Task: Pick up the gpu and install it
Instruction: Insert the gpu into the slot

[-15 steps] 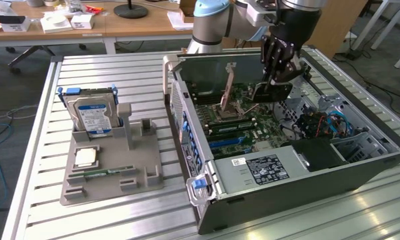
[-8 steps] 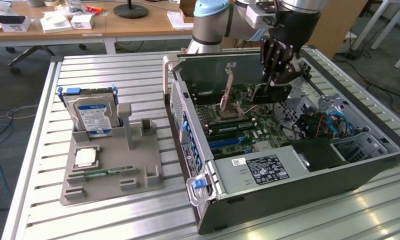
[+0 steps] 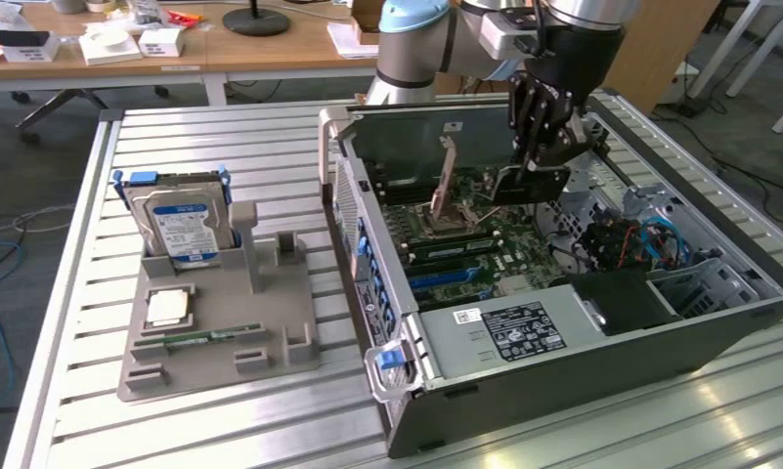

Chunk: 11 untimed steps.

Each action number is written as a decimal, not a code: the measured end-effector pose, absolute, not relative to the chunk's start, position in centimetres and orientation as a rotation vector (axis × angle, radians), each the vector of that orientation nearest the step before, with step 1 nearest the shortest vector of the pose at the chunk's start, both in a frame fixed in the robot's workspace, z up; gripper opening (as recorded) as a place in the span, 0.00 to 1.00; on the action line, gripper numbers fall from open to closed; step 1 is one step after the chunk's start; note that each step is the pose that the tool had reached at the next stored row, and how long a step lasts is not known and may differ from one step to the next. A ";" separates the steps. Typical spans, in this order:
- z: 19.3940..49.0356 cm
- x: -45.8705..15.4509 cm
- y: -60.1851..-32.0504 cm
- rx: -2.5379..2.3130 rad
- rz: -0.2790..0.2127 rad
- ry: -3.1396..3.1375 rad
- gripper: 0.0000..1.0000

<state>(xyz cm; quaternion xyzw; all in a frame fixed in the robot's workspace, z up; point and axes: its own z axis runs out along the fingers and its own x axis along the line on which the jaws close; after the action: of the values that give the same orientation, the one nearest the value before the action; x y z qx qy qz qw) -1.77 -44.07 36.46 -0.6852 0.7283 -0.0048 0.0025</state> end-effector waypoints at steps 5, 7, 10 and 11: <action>36.2 -1.8 -44.1 -2.149 -0.015 2.284 0.25; 36.1 -1.8 -44.1 -2.149 -0.015 2.284 0.25; 36.0 -1.8 -44.1 -2.149 -0.015 2.284 0.25; 35.9 -1.8 -44.1 -2.149 -0.015 2.284 0.25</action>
<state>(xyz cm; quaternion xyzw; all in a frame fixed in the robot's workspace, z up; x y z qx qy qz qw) -1.77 -44.07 35.90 -0.6852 0.7283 -0.0048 0.0026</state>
